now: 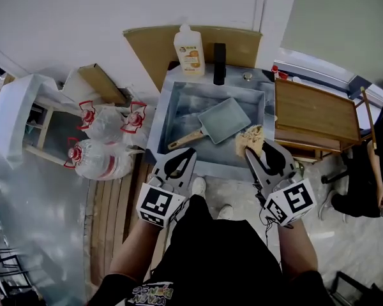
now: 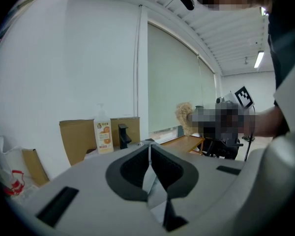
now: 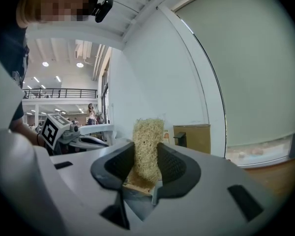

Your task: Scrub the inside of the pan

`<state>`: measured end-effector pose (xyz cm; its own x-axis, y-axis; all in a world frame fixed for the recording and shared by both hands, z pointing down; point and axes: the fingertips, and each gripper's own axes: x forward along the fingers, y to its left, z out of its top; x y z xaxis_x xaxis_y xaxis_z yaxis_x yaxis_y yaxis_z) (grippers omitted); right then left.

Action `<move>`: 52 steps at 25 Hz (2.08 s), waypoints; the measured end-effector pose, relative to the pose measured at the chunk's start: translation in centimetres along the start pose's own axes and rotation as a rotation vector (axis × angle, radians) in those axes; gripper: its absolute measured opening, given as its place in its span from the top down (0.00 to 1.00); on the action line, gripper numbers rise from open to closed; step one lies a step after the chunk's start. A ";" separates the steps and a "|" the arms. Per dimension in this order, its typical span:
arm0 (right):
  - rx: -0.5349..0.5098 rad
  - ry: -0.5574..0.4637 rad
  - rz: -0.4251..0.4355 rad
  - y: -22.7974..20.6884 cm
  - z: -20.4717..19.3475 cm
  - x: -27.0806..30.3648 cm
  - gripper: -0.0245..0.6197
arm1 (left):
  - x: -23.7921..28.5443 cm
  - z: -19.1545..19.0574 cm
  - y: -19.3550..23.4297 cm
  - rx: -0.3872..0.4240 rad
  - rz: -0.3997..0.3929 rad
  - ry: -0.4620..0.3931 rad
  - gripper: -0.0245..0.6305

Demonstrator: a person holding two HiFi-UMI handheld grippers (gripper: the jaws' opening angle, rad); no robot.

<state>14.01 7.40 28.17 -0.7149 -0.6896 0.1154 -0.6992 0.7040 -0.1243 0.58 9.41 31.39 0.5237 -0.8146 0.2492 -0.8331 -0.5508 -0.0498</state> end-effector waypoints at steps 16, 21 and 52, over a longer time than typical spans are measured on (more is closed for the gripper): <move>0.094 0.078 -0.053 -3.0 -3.2 9.6 0.73 | 6.3 -5.4 6.4 -0.022 -0.151 0.183 0.84; 0.126 0.112 -0.084 -4.3 -4.6 11.3 0.73 | 8.7 -8.3 7.2 -0.014 -0.219 0.277 0.77; 0.233 0.323 -0.233 -8.6 -13.2 17.1 0.73 | 15.9 -26.9 8.4 0.071 -0.480 0.842 0.58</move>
<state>7.68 -8.21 44.24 -0.5294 -0.7107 0.4632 -0.8482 0.4541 -0.2727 -2.92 -3.29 60.98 0.4832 -0.1187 0.8674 -0.5368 -0.8229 0.1864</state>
